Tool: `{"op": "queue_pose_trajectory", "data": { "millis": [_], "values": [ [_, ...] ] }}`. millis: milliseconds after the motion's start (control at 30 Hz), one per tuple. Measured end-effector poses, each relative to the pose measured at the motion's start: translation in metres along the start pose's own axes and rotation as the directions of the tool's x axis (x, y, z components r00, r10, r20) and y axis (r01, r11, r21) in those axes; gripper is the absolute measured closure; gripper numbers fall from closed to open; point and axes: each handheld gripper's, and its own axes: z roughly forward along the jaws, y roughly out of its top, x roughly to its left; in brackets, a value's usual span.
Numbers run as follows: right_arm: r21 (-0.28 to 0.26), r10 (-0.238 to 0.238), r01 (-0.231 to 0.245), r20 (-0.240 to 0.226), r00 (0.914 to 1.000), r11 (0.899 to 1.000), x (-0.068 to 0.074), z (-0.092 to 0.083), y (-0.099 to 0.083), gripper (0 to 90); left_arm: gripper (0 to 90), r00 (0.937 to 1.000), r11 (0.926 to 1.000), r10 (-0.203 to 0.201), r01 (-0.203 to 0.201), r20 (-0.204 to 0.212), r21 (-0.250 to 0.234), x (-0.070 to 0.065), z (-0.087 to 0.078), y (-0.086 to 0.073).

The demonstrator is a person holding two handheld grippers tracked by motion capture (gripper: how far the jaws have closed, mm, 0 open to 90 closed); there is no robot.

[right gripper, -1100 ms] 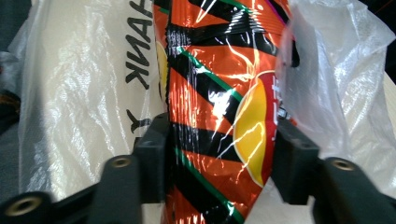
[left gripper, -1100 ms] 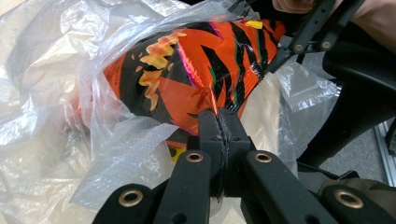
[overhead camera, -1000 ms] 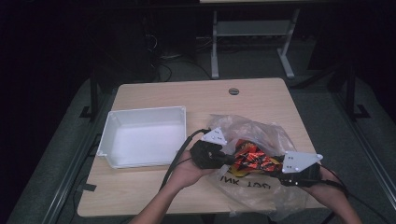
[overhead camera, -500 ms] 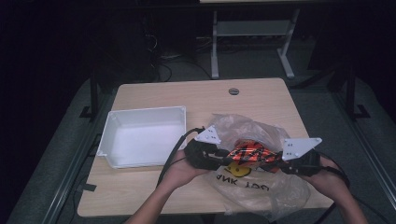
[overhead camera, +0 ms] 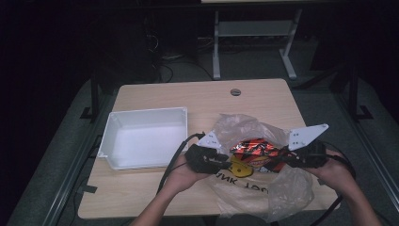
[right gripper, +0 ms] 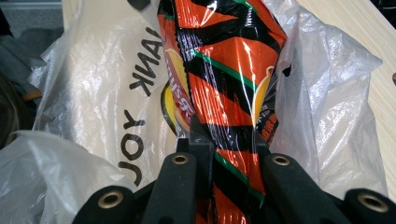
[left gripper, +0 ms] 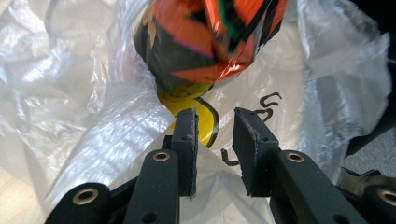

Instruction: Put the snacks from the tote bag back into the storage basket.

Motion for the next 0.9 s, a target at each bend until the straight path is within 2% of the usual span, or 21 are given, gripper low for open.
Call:
{"op": "queue_pose_trajectory", "data": {
  "millis": [167,367,467,600,633,800,900],
  "values": [
    [-0.016,-0.008,0.007,-0.022,0.9997,1.0,0.001,-0.002,0.0,80.4,70.3,1.0,1.0,-0.004,0.004,-0.005,0.001,0.0,0.005,-0.004],
    [-0.007,-0.017,0.016,-0.047,0.9988,1.0,0.004,-0.001,0.004,80.3,53.6,0.9999,0.9998,0.012,-0.011,0.004,-0.019,-0.005,0.007,-0.001],
    [-0.007,-0.022,0.022,-0.058,0.9981,1.0,0.003,-0.001,0.007,80.2,44.4,0.9996,0.9995,0.028,-0.028,-0.009,-0.017,-0.008,0.008,0.002],
    [-0.028,-0.023,0.02,-0.079,0.9966,0.999,0.004,-0.008,0.015,80.3,38.9,0.9991,0.9992,0.039,-0.039,-0.016,-0.014,-0.01,0.01,0.005],
    [-0.04,-0.031,0.028,-0.078,0.9964,0.999,0.003,-0.01,0.017,80.3,38.3,0.9992,0.9992,0.038,-0.038,-0.016,-0.011,-0.01,0.01,0.005],
    [-0.07,-0.007,0.0,-0.098,0.9952,0.998,-0.001,-0.021,0.023,80.4,41.5,0.9993,0.9994,0.035,-0.035,-0.016,0.001,-0.011,0.013,0.002],
    [-0.066,0.01,-0.016,-0.097,0.9952,0.998,-0.006,-0.027,0.026,80.5,43.2,0.9993,0.9995,0.031,-0.031,-0.019,-0.001,-0.01,0.015,0.0]
  ]
}}
